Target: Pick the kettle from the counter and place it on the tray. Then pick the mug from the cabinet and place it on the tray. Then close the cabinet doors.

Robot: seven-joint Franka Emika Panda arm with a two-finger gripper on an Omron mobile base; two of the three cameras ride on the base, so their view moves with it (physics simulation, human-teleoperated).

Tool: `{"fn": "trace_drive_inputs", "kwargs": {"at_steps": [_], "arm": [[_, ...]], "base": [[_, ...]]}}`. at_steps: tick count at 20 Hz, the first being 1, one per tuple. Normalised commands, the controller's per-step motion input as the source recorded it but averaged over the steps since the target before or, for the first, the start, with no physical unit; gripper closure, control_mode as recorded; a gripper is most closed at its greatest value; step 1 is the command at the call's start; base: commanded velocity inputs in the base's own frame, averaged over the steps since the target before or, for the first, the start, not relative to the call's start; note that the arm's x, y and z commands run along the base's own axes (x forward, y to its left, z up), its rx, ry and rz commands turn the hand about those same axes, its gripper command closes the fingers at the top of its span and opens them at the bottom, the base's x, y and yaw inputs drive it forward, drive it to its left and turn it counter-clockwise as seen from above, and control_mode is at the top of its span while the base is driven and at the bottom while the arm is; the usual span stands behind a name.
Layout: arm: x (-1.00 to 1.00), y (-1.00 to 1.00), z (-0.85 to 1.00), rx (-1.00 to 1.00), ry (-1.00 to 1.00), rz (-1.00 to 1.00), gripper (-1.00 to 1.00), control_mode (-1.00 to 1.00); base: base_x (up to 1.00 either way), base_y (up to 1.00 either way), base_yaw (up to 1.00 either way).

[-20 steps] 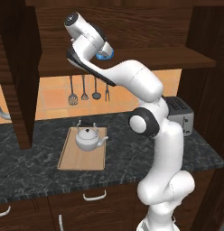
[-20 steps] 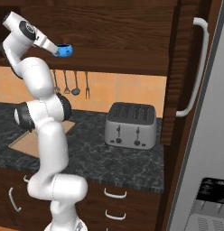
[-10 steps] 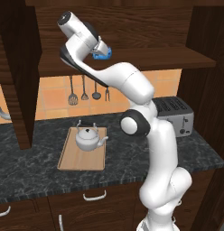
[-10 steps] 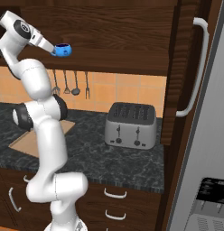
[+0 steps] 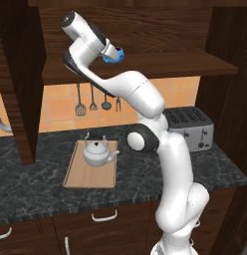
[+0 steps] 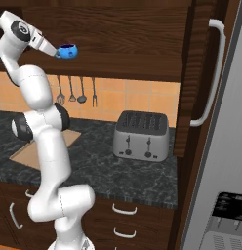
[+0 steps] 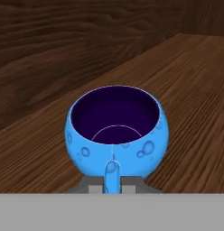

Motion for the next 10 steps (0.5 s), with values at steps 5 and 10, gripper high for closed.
{"fn": "trace_drive_inputs", "kwargs": {"at_steps": [5, 10], "arm": [[-0.41, -0.38, -0.22, 0.02, -0.10, 0.07, 1.00, -1.00], [-0.65, -0.15, -0.47, 0.00, -0.11, 0.18, 1.00, -1.00]], "base": [[0.00, 0.00, 0.00], [0.00, 0.00, 0.00]]}}
